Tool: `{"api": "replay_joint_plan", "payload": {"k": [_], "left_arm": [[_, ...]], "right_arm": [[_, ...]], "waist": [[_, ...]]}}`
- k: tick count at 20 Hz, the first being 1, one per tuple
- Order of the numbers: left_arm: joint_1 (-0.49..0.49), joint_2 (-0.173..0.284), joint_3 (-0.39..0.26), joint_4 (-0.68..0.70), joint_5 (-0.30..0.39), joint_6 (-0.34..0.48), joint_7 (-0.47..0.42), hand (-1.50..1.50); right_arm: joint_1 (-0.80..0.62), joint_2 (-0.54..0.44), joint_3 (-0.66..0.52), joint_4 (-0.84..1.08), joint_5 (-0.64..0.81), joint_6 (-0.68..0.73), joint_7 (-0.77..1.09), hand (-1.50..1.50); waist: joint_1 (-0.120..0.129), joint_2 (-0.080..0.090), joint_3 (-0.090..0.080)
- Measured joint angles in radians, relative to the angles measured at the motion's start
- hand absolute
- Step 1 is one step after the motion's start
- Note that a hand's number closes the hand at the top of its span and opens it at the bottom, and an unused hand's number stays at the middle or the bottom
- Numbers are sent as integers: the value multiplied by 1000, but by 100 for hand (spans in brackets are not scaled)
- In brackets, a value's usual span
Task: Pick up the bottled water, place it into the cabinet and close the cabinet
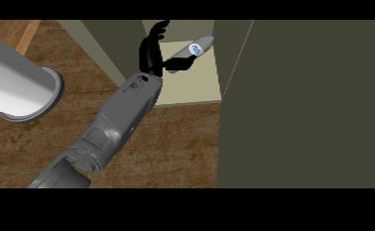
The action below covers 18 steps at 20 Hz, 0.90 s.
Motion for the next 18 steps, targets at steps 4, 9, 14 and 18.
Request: {"api": "replay_joint_plan", "payload": {"k": [4, 9, 14, 18], "left_arm": [[-29, 4, 25, 8, 7, -22, -45, -150], [-21, 10, 123, -90, 85, -110, -186, 150], [-17, -10, 172, -144, 140, -267, -268, 150], [9, -16, 161, -174, 183, -331, -304, 150]], "right_arm": [[15, -4, -5, 3, -2, 19, -21, -150], [25, -5, 0, 3, -3, 35, -34, -150], [17, -4, -3, 0, -3, 37, -21, -150], [12, 4, 12, -2, 0, 36, -9, -150]], "waist": [[-7, 1, -1], [3, 0, -3], [16, -5, -2], [19, -12, -1]]}}
